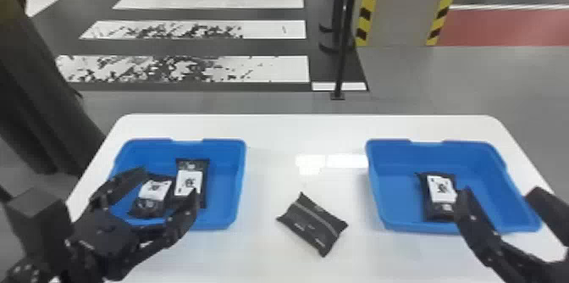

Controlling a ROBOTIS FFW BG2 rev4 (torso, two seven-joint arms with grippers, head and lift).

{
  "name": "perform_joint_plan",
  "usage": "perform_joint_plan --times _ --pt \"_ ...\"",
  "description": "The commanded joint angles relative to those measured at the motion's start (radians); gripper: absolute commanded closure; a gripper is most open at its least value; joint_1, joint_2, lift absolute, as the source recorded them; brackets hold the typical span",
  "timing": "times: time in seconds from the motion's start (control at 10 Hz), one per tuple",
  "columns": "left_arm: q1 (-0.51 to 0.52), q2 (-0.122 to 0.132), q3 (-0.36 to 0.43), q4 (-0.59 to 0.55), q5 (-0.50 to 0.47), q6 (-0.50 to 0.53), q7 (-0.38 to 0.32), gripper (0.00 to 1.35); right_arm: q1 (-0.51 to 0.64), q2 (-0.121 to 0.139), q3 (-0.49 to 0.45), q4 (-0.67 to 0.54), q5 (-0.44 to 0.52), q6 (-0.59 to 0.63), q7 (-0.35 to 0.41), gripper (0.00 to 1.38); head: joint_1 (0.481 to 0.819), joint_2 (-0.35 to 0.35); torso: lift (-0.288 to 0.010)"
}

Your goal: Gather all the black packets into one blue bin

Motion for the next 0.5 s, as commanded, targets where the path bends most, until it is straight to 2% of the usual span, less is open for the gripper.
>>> perform_joint_plan --times 0.0,0.1,0.2,0.3,0.4 --pt "-0.085 0.032 -0.077 0.045 -0.039 0.08 -0.02 0.13 -0.007 0.0 0.002 0.013 -0.008 -0.001 0.003 0.15 0.695 -0.003 -0.11" --pt "-0.156 0.066 -0.158 0.102 -0.051 0.131 -0.037 0.13 -0.007 0.0 0.002 0.015 -0.01 -0.001 0.003 0.15 0.695 -0.037 -0.11" --pt "-0.257 0.111 -0.278 0.2 -0.025 0.153 -0.043 0.13 -0.007 0.0 0.004 0.018 -0.014 0.002 0.003 0.15 0.695 -0.075 -0.11" --pt "-0.353 0.143 -0.384 0.286 -0.007 0.163 -0.044 0.13 -0.012 0.0 0.004 0.023 -0.014 0.002 0.006 0.15 0.695 -0.135 -0.11" --pt "-0.431 0.158 -0.454 0.359 0.005 0.173 -0.043 0.13 -0.017 0.0 0.006 0.028 -0.016 -0.001 0.009 0.15 0.695 -0.192 -0.11"
